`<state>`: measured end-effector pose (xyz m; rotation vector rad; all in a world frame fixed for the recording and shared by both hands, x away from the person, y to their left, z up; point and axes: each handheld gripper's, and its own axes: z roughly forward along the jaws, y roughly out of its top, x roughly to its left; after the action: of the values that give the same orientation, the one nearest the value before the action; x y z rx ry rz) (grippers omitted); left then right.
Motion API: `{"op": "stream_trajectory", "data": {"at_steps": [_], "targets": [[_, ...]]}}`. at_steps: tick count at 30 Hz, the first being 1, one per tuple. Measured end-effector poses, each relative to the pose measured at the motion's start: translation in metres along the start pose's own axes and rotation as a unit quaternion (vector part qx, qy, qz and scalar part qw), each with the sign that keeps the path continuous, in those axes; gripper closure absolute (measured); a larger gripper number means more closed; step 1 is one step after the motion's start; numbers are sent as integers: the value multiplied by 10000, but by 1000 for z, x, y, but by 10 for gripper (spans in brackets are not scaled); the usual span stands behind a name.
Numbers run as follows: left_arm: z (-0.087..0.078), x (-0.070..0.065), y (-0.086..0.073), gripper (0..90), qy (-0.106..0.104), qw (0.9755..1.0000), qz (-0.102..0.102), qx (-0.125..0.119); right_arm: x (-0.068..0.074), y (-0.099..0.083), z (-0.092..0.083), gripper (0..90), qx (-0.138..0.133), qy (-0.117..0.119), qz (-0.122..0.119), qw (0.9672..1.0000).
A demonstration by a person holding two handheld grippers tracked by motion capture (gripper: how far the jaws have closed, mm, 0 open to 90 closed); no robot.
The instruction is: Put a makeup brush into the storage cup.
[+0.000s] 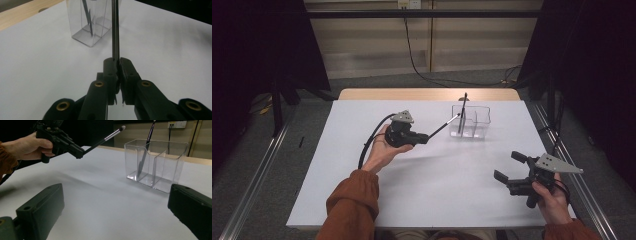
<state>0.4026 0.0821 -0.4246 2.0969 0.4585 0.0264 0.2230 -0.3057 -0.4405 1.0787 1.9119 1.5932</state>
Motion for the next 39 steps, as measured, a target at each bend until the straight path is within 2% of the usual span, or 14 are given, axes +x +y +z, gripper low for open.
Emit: {"op": "stream_trajectory", "data": {"at_steps": [3, 7, 12, 14, 17, 22, 26, 28, 34, 38, 39], "targets": [[-3, -1, -1, 843, 5, 9998, -42, -180, 0, 1, 1, 0, 3, 8, -7, 10000], [-7, -5, -2, 843, 31, 9997, -45, -254, 0, 4, 3, 4, -37, 34, -20, 10000], [-12, -10, -2, 843, 34, 9994, 64, -326, 2, 9, 7, 8, -65, 151, -76, 9998], [-14, -13, -3, 843, -37, 9992, 161, -359, 3, 12, 9, 16, -69, 189, -71, 9998], [-17, -16, -6, 843, -25, 9989, 168, -426, 4, 16, 13, 16, -19, 222, -180, 9996], [-23, -21, -10, 843, -32, 9987, 167, -487, 6, 22, 21, 16, 17, 364, -244, 9990], [-32, -28, -11, 842, -77, 9976, 147, -675, 8, 28, 28, 16, 4, 428, -262, 9987], [-36, -31, -11, 843, -44, 9979, 183, -627, 9, 32, 33, 17, -27, 461, -261, 9986], [-42, -38, -19, 843, 32, 9973, 195, -702, 15, 39, 46, 23, -33, 605, -310, 9977], [-45, -44, -24, 843, 28, 9968, 243, -755, 20, 43, 55, 23, -25, 721, -373, 9967], [-45, -46, -25, 843, -28, 9967, 219, -783, 21, 44, 57, 23, -23, 742, -388, 9965]]}}
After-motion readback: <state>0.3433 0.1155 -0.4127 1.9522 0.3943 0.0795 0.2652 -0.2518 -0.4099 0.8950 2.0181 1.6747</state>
